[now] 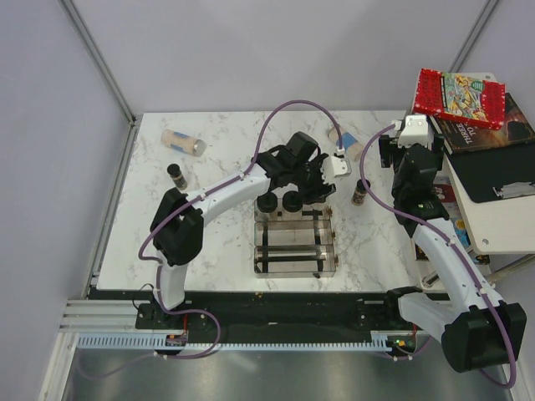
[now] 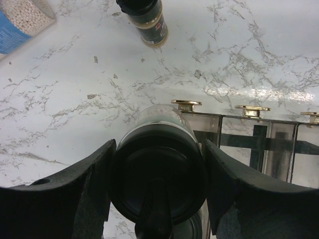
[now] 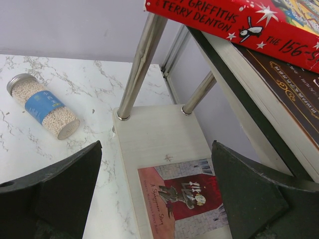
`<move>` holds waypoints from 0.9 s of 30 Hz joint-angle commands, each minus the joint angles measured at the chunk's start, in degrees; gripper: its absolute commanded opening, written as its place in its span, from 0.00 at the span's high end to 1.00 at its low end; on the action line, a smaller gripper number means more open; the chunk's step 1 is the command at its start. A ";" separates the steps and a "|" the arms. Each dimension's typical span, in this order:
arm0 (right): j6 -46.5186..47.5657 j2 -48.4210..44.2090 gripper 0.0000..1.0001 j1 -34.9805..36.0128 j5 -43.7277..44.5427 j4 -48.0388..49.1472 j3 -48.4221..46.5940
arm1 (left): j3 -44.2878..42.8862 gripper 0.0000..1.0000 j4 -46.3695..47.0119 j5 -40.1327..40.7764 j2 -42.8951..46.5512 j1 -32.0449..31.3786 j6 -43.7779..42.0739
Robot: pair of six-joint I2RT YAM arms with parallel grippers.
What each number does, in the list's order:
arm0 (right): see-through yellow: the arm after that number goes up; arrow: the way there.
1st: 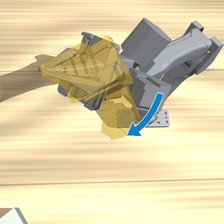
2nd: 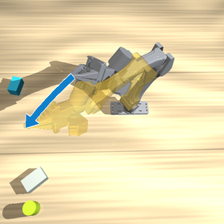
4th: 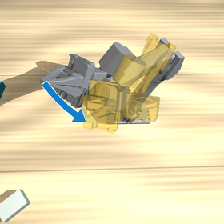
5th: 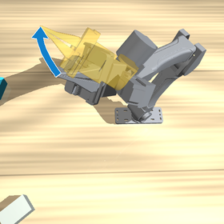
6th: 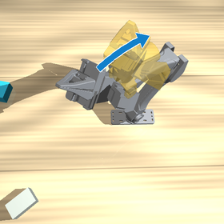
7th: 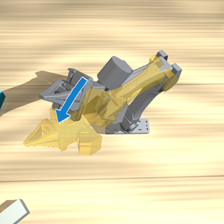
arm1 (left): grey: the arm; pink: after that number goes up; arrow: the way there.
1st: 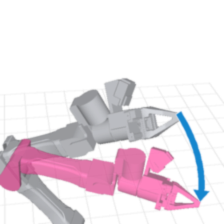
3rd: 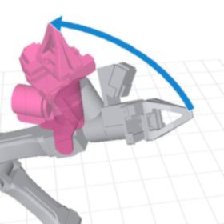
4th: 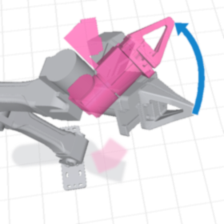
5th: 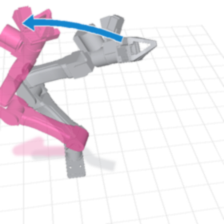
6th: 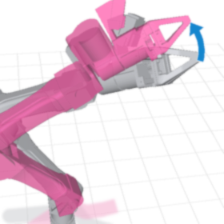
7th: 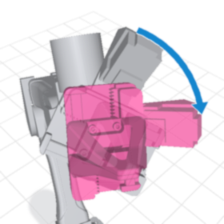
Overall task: Organize the condiment bottles
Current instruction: Place the bottle in the storage box.
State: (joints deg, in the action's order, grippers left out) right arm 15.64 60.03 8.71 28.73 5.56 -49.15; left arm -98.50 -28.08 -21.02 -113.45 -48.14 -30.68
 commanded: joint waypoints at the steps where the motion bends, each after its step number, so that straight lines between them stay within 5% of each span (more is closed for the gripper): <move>1: -0.52 -1.23 0.02 -0.62 -0.17 1.20 -0.25 | 1.64 0.98 2.41 -0.61 2.53 -1.52 1.85; 24: -0.61 -1.06 0.02 -0.80 -0.96 0.59 -0.34 | 3.67 0.98 3.56 4.93 2.01 -2.31 1.14; 27: -0.52 -1.06 0.02 -0.89 -1.13 0.50 -0.34 | 2.26 0.87 2.85 5.28 0.08 -2.75 0.80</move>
State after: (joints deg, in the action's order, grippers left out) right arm 15.64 60.03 8.45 27.86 5.17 -49.15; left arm -94.15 -25.93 -16.45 -111.18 -50.06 -30.39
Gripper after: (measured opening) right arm 0.982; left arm 0.685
